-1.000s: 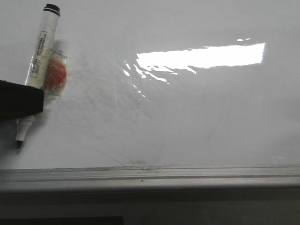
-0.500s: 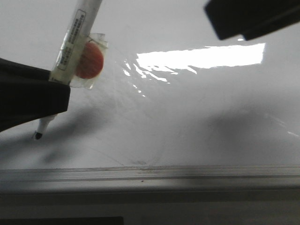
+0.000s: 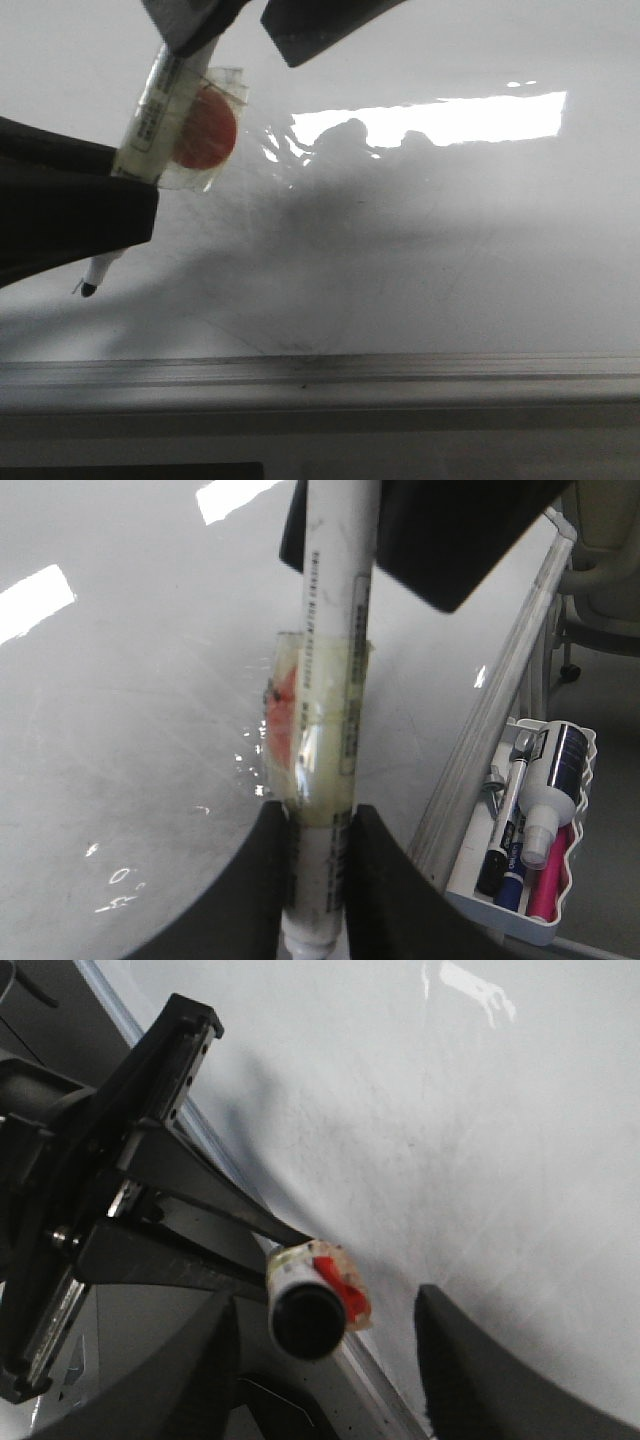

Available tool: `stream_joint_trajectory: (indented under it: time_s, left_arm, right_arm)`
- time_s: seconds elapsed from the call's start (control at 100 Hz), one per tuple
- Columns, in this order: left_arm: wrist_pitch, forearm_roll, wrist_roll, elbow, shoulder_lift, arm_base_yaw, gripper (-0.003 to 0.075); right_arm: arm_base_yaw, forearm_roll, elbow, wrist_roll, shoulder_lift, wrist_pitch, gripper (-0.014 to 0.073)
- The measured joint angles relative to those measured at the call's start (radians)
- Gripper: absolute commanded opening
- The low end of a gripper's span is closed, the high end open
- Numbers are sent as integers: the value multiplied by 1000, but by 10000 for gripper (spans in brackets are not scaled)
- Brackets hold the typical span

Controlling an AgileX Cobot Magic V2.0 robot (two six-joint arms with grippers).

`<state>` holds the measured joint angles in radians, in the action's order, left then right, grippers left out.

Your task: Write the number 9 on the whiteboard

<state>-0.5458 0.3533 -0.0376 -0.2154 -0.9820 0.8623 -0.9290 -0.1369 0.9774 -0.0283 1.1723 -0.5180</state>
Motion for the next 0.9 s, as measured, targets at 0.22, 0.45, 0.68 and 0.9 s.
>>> stream_joint_trajectory:
  time_s: [0.22, 0.45, 0.68, 0.9]
  left_arm:
    - [0, 0, 0, 0, 0, 0, -20]
    - [0, -2, -2, 0, 0, 0, -20]
    - [3, -2, -14, 0, 0, 0, 165]
    - [16, -36, -45, 0, 4, 0, 262]
  right_arm:
    - [0, -13, 15, 0, 48, 4, 111]
    - [-6, -37, 17, 0, 50, 16, -66]
    - [-6, -42, 17, 2, 50, 19, -69]
    - [2, -23, 17, 0, 51, 17, -69]
